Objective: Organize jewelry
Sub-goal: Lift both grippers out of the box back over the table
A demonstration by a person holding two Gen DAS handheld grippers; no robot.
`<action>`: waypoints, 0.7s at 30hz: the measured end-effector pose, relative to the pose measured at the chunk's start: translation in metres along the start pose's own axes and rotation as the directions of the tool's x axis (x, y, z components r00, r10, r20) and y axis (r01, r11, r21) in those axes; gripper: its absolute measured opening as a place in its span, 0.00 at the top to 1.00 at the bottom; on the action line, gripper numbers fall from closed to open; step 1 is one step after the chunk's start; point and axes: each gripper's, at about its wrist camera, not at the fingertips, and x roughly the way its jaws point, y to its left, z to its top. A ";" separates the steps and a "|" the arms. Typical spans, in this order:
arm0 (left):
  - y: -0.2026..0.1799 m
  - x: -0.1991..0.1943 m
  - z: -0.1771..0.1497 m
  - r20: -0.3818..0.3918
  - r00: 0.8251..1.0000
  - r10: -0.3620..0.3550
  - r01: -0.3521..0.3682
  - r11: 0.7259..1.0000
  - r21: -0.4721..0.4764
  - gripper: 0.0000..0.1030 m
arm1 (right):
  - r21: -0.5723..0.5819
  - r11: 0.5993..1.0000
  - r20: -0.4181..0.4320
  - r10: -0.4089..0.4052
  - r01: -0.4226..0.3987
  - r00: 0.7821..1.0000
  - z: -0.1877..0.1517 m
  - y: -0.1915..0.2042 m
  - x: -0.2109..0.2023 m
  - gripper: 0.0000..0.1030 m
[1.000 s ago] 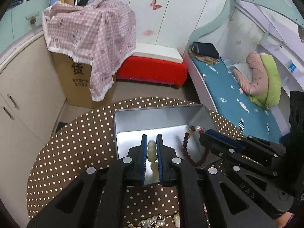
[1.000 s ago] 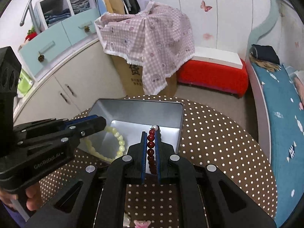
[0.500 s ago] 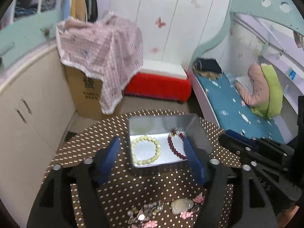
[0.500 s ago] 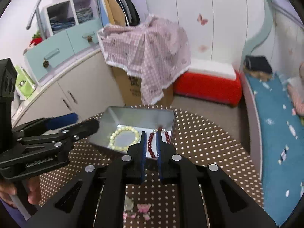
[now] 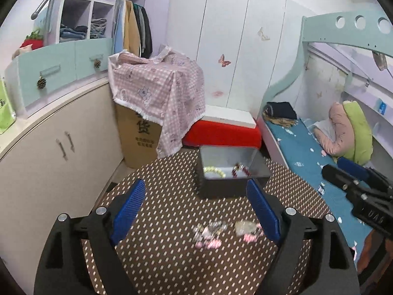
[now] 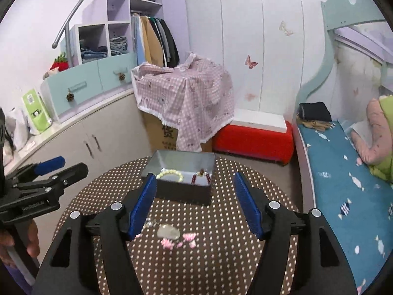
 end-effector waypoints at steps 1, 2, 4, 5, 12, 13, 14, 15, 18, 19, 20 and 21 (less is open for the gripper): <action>0.001 -0.002 -0.005 -0.004 1.000 -0.004 0.004 1.000 -0.002 0.21 | 0.002 1.000 0.001 0.000 0.000 1.000 -0.003 0.000 -0.002 0.38; 0.003 -0.002 -0.009 -0.008 1.000 -0.005 0.005 1.000 -0.004 0.21 | 0.003 1.000 -0.003 -0.004 0.004 1.000 -0.006 -0.001 -0.004 0.38; 0.006 -0.001 -0.015 -0.021 1.000 0.002 -0.003 1.000 -0.014 0.21 | 0.003 1.000 -0.015 -0.011 0.011 1.000 -0.011 -0.001 -0.003 0.37; 0.008 0.000 -0.018 -0.028 1.000 0.000 0.000 1.000 -0.017 0.21 | 0.006 1.000 -0.018 -0.010 0.010 1.000 -0.014 -0.001 -0.003 0.37; 0.016 0.014 -0.040 -0.085 0.996 0.011 -0.014 0.999 -0.037 0.21 | 0.009 1.000 -0.085 -0.027 0.027 0.996 -0.038 -0.008 0.016 0.37; 0.015 0.017 -0.043 -0.096 0.995 0.010 -0.013 0.999 -0.037 0.21 | 0.008 0.999 -0.098 -0.032 0.033 0.995 -0.042 -0.009 0.020 0.37; 0.014 0.020 -0.046 -0.103 0.995 0.006 -0.009 0.999 -0.034 0.21 | 0.004 0.999 -0.111 -0.040 0.041 0.993 -0.046 -0.010 0.024 0.37; 0.011 0.022 -0.048 -0.109 0.994 0.001 -0.004 1.000 -0.030 0.21 | 0.003 0.999 -0.122 -0.044 0.045 0.992 -0.049 -0.010 0.029 0.37; 0.000 0.032 -0.058 -0.132 0.991 -0.018 0.017 1.000 -0.008 0.21 | 0.014 0.999 -0.159 -0.039 0.042 0.987 -0.059 -0.015 0.041 0.37; -0.004 0.036 -0.061 -0.141 0.990 -0.027 0.027 1.000 -0.002 0.21 | 0.015 0.999 -0.169 -0.042 0.045 0.985 -0.062 -0.017 0.044 0.37; -0.008 0.039 -0.062 -0.148 0.988 -0.035 0.036 0.999 0.003 0.21 | 0.015 0.999 -0.180 -0.043 0.046 0.983 -0.065 -0.019 0.048 0.37; -0.013 0.042 -0.065 -0.153 0.987 -0.046 0.048 0.999 0.011 0.21 | 0.015 0.999 -0.192 -0.041 0.045 0.981 -0.068 -0.021 0.052 0.37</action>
